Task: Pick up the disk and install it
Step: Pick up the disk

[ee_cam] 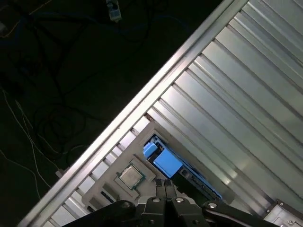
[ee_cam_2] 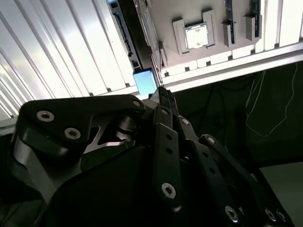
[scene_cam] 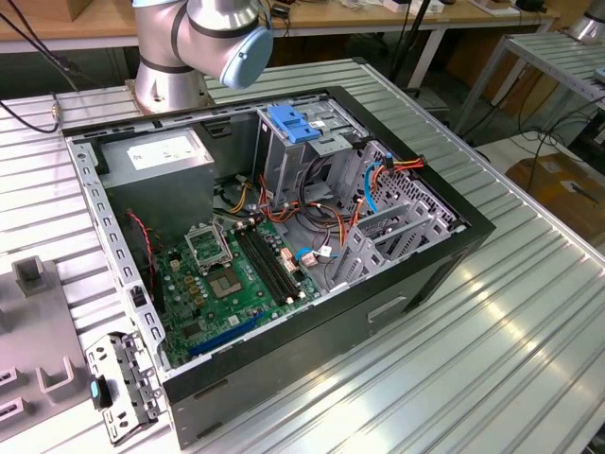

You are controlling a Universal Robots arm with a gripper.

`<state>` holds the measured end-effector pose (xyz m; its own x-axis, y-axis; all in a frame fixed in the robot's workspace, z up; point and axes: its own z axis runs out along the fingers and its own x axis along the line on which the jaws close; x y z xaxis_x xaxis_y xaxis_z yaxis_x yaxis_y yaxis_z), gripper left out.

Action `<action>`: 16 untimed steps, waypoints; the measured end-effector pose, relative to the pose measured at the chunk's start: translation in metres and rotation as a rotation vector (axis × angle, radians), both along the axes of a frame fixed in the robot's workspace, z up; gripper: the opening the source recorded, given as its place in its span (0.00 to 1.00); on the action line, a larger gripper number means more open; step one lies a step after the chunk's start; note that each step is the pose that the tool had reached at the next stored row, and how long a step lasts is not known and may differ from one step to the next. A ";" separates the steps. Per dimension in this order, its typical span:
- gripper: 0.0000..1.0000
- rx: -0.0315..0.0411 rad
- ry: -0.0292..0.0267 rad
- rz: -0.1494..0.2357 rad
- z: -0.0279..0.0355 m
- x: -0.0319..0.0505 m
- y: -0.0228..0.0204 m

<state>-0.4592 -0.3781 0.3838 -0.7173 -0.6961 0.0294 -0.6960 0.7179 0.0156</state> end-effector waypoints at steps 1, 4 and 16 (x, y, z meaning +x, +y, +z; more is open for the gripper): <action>0.11 0.0000 0.0000 0.024 0.0000 0.0000 0.0000; 0.11 0.0000 0.0000 0.073 0.0000 0.0000 0.0000; 0.11 0.0000 -0.0004 0.300 -0.0001 0.0000 0.0000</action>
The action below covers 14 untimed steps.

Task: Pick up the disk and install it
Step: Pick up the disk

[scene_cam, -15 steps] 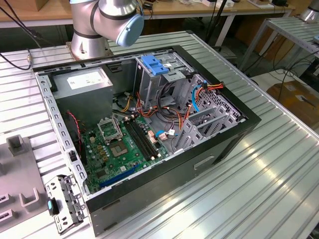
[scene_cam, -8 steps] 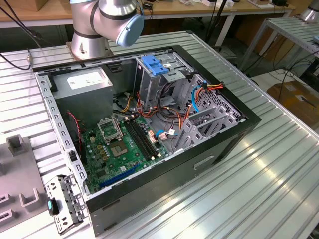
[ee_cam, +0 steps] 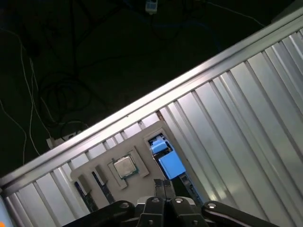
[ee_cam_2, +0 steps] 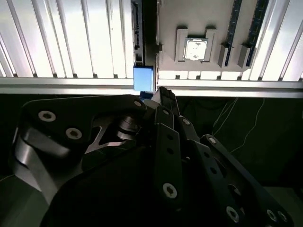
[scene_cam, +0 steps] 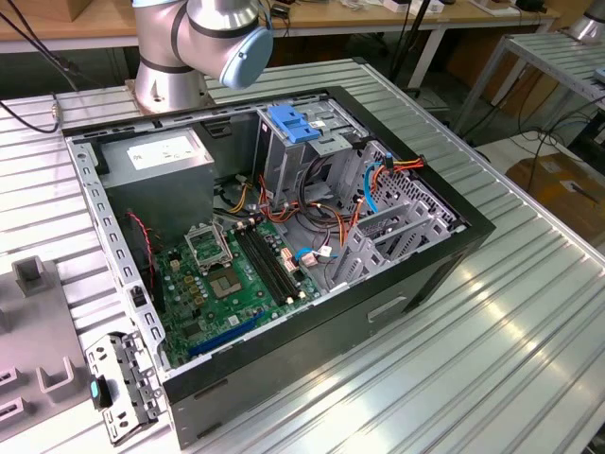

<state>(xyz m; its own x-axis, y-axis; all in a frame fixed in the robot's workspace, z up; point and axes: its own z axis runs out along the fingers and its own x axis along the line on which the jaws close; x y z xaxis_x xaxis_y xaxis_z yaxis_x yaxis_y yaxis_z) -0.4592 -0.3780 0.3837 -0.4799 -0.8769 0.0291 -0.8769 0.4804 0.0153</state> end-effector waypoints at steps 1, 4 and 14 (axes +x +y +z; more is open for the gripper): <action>0.11 0.0000 -0.0001 0.014 0.0000 0.0000 0.0000; 0.11 0.0000 -0.0001 0.056 0.0000 0.0000 0.0000; 0.11 -0.0001 0.0000 0.217 0.0000 0.0000 0.0000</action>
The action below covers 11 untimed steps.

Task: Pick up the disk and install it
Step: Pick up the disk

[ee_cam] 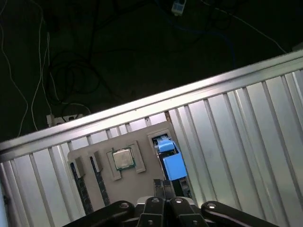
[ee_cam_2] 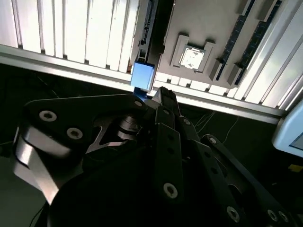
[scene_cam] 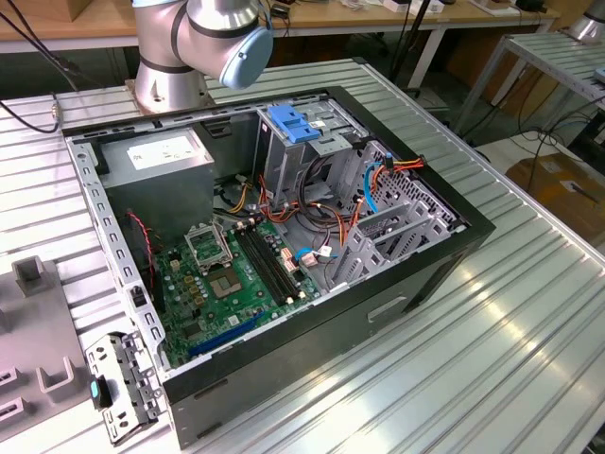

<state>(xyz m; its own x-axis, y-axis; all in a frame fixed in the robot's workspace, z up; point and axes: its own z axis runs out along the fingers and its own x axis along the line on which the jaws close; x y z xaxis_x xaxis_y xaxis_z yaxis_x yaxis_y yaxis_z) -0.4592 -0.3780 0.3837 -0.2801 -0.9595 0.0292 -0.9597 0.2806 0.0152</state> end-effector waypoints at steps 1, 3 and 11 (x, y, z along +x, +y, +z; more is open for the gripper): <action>0.11 0.0000 -0.0006 0.018 -0.0005 0.0000 0.0000; 0.11 0.0001 -0.0011 0.056 -0.0018 0.0000 0.0000; 0.11 0.0001 -0.0135 0.162 -0.0115 -0.0005 0.0049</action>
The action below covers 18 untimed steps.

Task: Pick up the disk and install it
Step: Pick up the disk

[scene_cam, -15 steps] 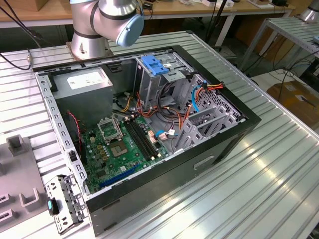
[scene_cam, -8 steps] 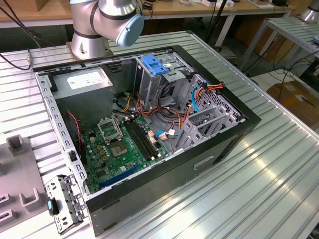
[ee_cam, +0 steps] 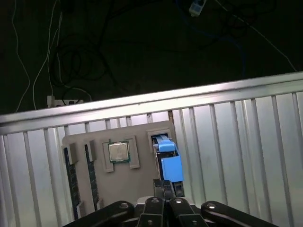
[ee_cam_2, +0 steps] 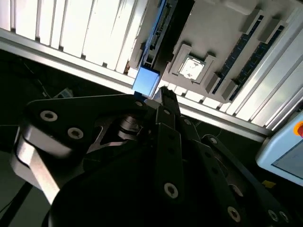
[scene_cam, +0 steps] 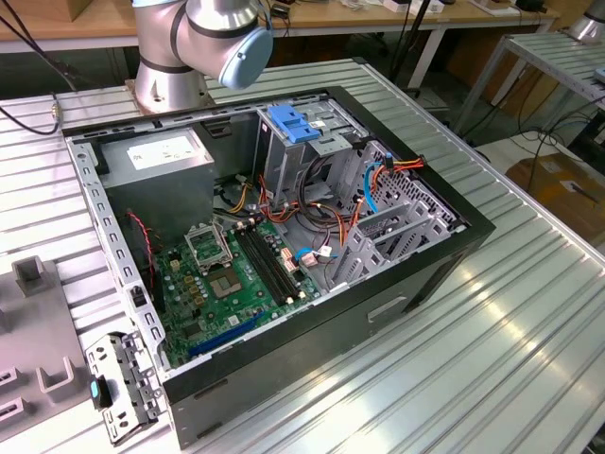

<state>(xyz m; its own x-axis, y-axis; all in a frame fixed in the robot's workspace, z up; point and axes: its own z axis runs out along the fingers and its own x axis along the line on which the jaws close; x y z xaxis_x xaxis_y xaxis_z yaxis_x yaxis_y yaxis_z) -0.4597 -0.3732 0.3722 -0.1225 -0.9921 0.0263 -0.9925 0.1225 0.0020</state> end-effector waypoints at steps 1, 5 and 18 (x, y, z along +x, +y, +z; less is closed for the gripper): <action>0.11 0.0000 -0.0001 0.009 -0.0012 0.0000 0.0000; 0.11 0.0000 -0.0017 0.041 -0.0064 -0.0006 0.0005; 0.18 0.0000 -0.0022 0.048 -0.0072 -0.0007 0.0006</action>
